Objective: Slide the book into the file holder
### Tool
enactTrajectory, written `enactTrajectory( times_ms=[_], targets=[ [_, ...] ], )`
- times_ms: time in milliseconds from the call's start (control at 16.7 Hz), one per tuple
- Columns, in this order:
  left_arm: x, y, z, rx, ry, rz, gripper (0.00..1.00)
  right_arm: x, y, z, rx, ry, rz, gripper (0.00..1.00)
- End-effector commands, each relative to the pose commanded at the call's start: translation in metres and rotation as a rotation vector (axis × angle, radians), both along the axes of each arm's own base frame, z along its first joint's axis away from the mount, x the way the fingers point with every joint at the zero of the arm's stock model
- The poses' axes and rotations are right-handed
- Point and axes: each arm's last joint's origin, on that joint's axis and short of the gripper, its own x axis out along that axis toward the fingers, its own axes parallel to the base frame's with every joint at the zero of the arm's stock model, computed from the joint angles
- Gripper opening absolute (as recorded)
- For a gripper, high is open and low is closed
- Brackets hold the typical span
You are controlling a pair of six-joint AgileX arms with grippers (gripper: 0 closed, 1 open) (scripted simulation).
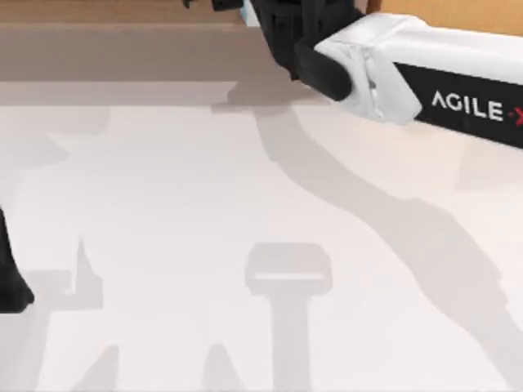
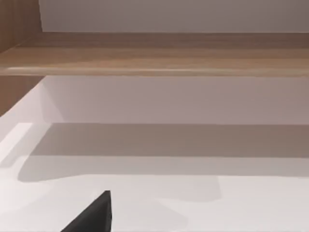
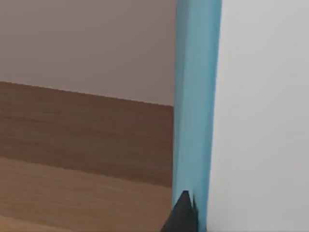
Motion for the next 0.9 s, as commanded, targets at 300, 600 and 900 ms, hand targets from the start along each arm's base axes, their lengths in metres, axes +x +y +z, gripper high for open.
enactTrajectory(
  times_ms=[300,600,900],
  targets=[
    [0.0,0.0,0.0,0.0,0.0,0.0,1.0,-0.047,-0.056,0.037,0.046,0.2,0.158,0.0],
    [0.0,0.0,0.0,0.0,0.0,0.0,1.0,-0.086,-0.13,0.035,0.194,0.456,0.18,0.0],
    [0.0,0.0,0.0,0.0,0.0,0.0,1.0,-0.101,-0.203,0.005,0.459,0.673,0.022,0.0]
  ],
)
